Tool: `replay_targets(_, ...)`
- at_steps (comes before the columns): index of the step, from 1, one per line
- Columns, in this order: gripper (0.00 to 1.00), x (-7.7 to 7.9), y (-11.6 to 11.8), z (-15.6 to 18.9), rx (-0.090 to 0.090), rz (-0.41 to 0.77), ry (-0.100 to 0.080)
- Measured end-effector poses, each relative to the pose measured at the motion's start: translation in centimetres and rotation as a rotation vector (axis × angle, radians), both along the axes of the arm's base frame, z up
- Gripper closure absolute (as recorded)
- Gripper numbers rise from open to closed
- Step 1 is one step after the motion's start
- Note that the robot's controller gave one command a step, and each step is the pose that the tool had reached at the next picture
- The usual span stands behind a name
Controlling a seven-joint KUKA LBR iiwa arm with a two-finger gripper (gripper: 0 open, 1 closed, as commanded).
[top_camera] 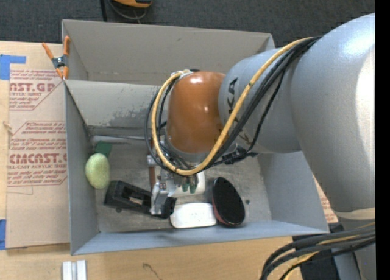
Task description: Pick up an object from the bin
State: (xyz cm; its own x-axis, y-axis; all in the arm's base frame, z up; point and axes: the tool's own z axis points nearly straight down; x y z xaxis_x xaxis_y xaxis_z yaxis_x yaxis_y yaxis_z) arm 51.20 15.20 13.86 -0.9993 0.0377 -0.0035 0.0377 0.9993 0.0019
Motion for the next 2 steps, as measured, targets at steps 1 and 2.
replay_targets(1,0.00,0.4,0.5,-3.3,-0.001,-0.241,0.005)
replay_targets(2,1.00,-0.8,2.0,-6.3,-0.007,-0.049,0.032)
